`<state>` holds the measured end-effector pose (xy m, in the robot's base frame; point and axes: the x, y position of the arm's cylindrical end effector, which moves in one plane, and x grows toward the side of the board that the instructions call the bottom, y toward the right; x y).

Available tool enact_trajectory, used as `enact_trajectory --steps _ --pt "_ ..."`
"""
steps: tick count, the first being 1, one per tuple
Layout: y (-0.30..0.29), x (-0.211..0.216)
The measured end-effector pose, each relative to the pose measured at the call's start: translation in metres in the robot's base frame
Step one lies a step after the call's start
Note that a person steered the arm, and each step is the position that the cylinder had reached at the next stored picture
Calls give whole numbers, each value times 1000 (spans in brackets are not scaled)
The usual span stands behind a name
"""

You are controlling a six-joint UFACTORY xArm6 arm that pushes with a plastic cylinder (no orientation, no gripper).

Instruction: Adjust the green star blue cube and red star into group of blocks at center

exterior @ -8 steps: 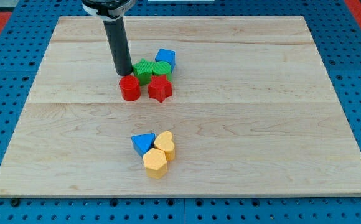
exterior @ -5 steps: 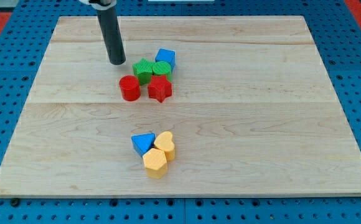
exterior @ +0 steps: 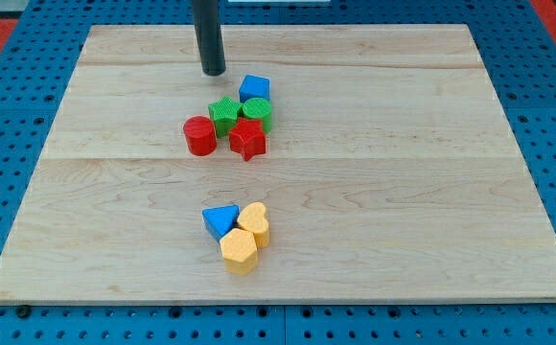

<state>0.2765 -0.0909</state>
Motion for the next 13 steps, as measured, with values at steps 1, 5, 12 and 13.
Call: enact_trajectory --steps 1,5,12,13 --pt "60 1" --pt "50 41" --pt "127 152" --pt "97 152"
